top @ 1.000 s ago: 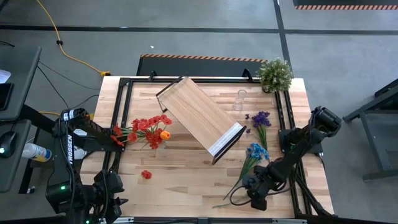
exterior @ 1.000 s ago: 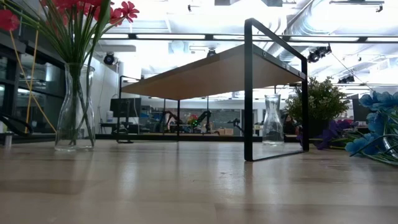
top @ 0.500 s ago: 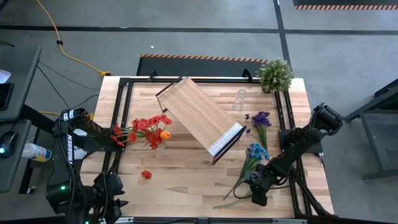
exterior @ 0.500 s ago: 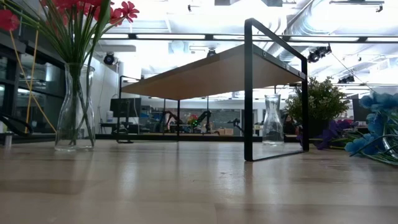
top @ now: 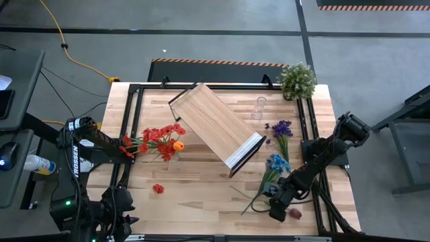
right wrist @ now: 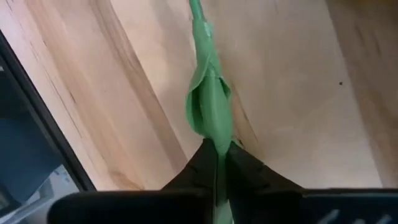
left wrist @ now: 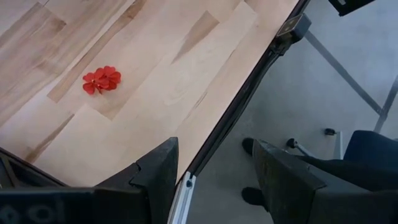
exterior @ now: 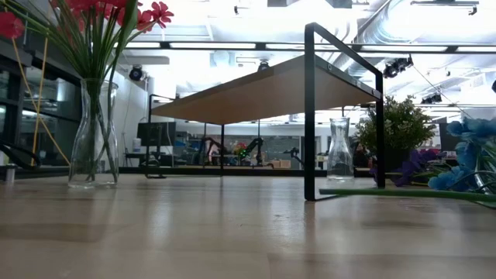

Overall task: Pick and place flowers into a vace then onto a shelf
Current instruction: Put the red flower into the top transparent vase

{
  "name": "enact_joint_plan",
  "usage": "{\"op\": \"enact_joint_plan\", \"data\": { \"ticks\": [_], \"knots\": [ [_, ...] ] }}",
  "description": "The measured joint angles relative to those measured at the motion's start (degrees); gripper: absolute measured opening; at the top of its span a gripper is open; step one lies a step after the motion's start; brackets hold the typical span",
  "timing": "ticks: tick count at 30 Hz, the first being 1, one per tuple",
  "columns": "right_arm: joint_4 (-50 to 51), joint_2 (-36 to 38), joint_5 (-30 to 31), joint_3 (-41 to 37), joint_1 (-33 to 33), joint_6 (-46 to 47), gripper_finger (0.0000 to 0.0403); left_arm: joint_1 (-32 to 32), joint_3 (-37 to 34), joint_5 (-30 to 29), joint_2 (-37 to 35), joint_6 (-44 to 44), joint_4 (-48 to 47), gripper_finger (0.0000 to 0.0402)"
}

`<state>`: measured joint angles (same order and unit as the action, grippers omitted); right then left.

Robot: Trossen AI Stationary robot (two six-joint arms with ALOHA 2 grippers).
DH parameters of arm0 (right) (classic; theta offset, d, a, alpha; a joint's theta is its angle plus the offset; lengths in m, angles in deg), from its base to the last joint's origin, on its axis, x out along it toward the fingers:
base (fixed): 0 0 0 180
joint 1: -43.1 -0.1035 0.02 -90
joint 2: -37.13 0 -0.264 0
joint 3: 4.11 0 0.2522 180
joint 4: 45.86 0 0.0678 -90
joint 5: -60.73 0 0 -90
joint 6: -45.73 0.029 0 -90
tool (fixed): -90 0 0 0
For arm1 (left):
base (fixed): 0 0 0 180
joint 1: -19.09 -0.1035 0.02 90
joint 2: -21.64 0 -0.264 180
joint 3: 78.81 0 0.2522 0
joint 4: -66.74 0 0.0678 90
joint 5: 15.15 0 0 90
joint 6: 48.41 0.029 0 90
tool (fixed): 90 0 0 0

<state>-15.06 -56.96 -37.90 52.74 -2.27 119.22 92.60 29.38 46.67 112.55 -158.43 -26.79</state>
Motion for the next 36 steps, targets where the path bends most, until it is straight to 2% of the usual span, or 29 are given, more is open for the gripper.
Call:
{"op": "enact_joint_plan", "data": {
  "ticks": [10, 19, 24, 36],
  "knots": [
    [2.67, -0.34, -5.18, 4.15, -0.12, 0.11, 0.0004, 0.00, 0.00, 0.02, 0.00, 0.22, 0.00, 0.0239],
    [16.82, -0.32, -5.17, 12.58, -0.09, 1.50, 0.0001, 0.00, 0.00, 0.04, 0.00, 0.22, -0.02, 0.0239],
    [24.87, -0.30, -4.68, 20.06, -0.09, 1.07, 0.0001, 0.00, 0.00, 0.04, 0.00, 0.22, 0.38, 0.0239],
    [46.66, -0.19, 0.98, 44.67, -0.09, 1.55, 0.0000, 0.00, 0.00, -0.79, 0.00, 2.99, 1.38, 0.0239]
  ]
}}
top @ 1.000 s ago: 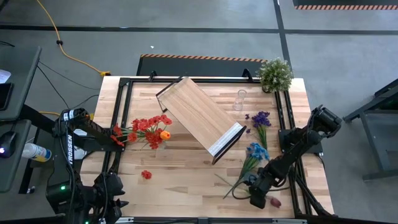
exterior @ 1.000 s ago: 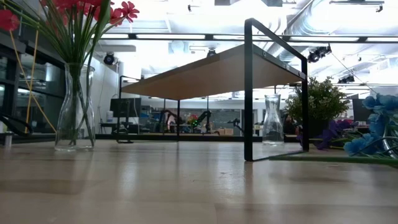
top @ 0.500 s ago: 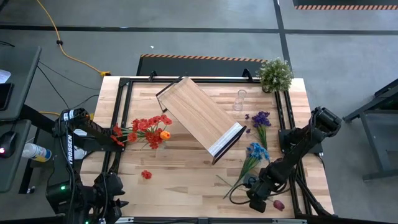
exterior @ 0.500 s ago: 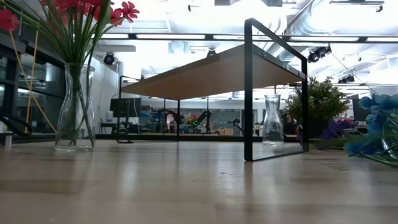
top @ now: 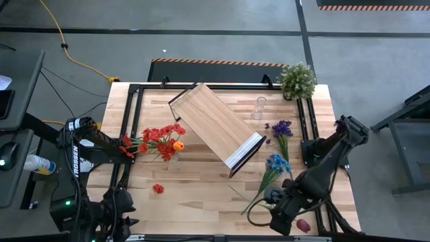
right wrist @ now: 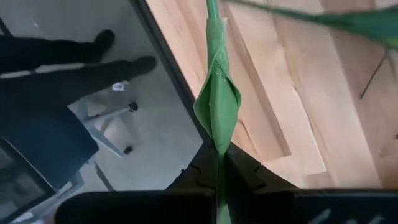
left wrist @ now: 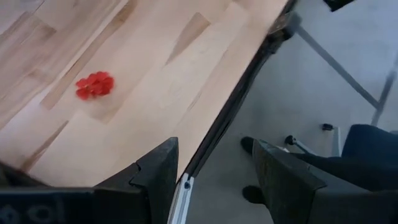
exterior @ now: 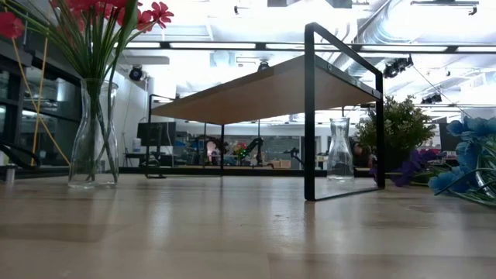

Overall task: Pick and place flowers into a vace then onto a shelf
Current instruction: Put the red flower into the top transparent vase

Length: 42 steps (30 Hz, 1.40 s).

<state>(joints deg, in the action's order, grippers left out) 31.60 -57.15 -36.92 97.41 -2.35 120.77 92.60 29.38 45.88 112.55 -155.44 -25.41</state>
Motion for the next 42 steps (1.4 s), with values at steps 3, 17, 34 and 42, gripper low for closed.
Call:
{"op": "enact_joint_plan", "data": {
  "ticks": [3, 17, 34, 42],
  "knots": [
    [3.88, 0.00, 2.06, 5.54, 0.00, 0.14, 0.0000, 0.00, 0.00, -1.93, 0.00, 3.90, 2.86, 0.0239],
    [25.93, -21.06, 7.97, 42.86, 1.19, -15.02, 0.0000, -2.43, 0.00, -8.65, -0.01, 15.75, 14.58, 0.0239],
    [26.14, -24.13, 15.55, 47.17, 3.58, -22.88, 0.0000, -16.77, 13.87, 0.44, -0.24, 51.71, 22.01, 0.0239],
    [24.57, -24.15, 14.35, 47.09, 6.41, -29.97, 0.0000, -24.36, 14.36, 10.45, 0.33, 57.81, 23.33, 0.0239]
  ]
}}
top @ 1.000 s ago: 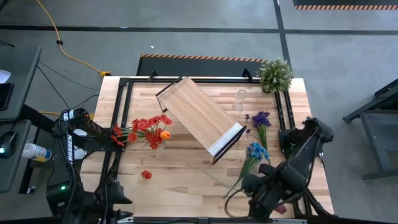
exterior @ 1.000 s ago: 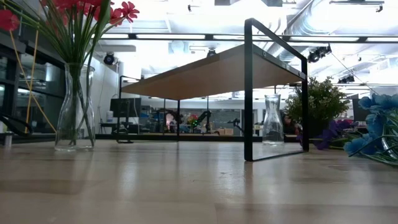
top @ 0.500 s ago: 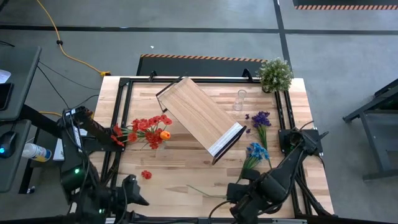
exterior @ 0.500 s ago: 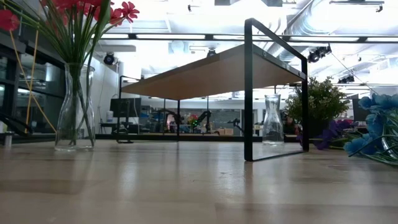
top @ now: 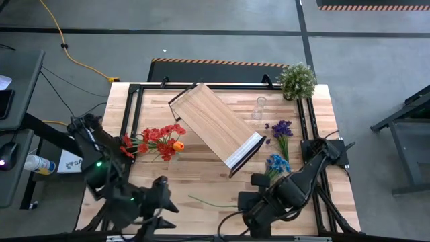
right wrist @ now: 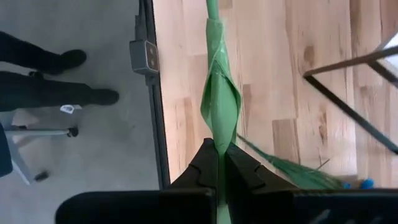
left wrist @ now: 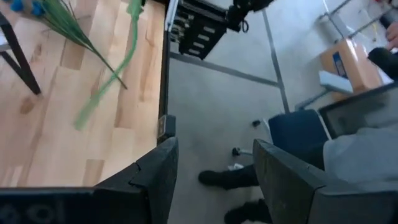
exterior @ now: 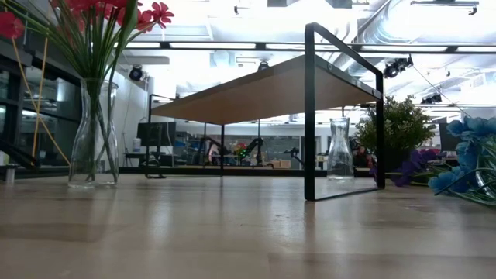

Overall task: Pick and place flowers into a vace then onto a shelf
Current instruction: Put the red flower into the top transparent vase

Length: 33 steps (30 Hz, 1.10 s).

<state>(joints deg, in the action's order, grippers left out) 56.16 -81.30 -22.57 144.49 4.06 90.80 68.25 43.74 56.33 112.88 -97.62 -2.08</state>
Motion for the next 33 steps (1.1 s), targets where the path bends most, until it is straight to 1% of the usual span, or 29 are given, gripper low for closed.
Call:
{"op": "enact_joint_plan", "data": {
  "ticks": [3, 7, 11, 15, 21, 25, 33],
  "knots": [
    [-0.17, -0.09, -1.12, 0.11, 1.24, -3.06, 0.0000, -2.48, 0.00, 3.22, 0.08, 2.08, -0.11, 0.0233],
    [-0.35, -0.09, -3.18, 0.11, 2.89, -6.50, 0.0000, -5.80, 0.00, 6.32, 0.06, 5.51, 0.01, 0.0208],
    [-1.23, -0.09, -3.86, 0.11, 4.27, -9.83, 0.0000, -8.95, 0.00, 11.85, 0.06, 8.26, 0.08, 0.0178],
    [-2.76, -0.09, -5.05, 0.11, 5.41, -12.84, 0.0000, -12.16, 0.00, 16.61, 0.06, 9.48, 0.08, 0.0165],
    [-3.99, -0.09, -5.49, 0.13, 6.12, -15.63, 0.0000, -15.46, 0.00, 18.41, 0.11, 10.47, 0.06, 0.0163],
    [-4.25, -0.09, -5.28, 0.13, 6.18, -16.76, 0.0000, -17.10, -0.07, 20.75, 0.97, 11.95, -0.58, 0.0163],
    [-4.73, -0.11, -4.12, 0.15, 6.04, -17.10, 0.0000, -19.12, -0.04, 21.30, 4.00, 14.22, -0.97, 0.0163]
  ]
}}
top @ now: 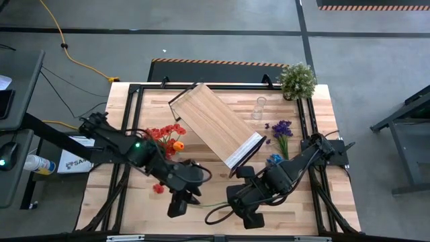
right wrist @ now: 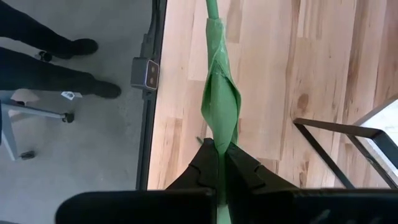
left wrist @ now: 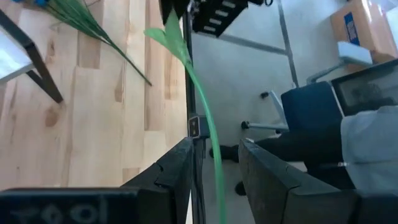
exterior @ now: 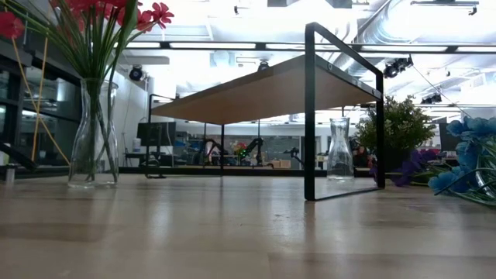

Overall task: Pick and place flowers into a vace then onto a shelf
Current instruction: Put the red flower into the top transparent vase

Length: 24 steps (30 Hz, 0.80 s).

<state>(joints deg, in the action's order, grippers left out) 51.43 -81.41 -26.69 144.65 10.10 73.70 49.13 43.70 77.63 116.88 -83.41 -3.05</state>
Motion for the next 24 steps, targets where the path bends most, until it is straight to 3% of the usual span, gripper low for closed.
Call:
{"op": "enact_joint_plan", "data": {
  "ticks": [11, 24],
  "knots": [
    [0.02, 0.00, 0.05, 0.00, -0.08, -1.65, 0.0000, -0.06, 0.00, 4.45, 4.14, 0.20, 0.26, 0.0163],
    [0.00, -0.02, 0.03, 0.00, -0.15, -3.42, 0.0000, -0.51, 0.00, 3.92, 4.76, 0.06, 0.42, 0.0163]
  ]
}}
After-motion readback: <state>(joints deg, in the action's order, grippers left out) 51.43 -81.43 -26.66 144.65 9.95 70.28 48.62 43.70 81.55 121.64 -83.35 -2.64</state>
